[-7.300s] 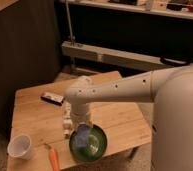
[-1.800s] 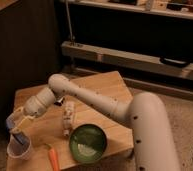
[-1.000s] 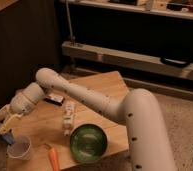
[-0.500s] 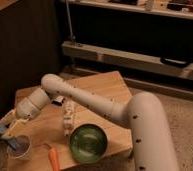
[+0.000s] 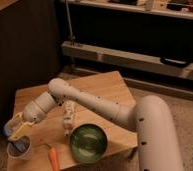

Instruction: Place the white sponge in the ceramic cup

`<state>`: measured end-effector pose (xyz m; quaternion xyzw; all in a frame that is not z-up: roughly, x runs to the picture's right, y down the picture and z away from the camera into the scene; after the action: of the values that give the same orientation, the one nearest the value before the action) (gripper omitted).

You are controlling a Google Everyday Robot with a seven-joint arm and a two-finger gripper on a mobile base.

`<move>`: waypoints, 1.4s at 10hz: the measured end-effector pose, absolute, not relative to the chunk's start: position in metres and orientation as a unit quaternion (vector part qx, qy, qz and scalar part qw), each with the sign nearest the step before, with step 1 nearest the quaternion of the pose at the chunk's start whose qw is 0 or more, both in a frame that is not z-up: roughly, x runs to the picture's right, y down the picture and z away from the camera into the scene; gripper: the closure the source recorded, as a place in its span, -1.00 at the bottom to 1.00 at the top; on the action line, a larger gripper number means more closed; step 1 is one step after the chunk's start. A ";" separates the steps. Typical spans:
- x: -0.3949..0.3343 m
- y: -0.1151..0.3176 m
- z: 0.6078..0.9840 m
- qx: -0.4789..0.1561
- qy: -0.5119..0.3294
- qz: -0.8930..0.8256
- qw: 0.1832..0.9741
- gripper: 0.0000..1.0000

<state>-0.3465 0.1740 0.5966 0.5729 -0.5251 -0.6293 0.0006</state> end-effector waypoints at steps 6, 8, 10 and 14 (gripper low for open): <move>-0.359 0.186 0.609 0.568 -0.522 -0.636 -0.010 -0.56; -0.362 0.186 0.605 0.569 -0.518 -0.639 -0.020 -0.58; -0.365 0.184 0.600 0.568 -0.512 -0.644 -0.030 -0.58; -0.374 0.170 0.585 0.566 -0.487 -0.663 -0.046 -0.58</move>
<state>-0.3742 0.1703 0.5853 0.5664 -0.4870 -0.6633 -0.0460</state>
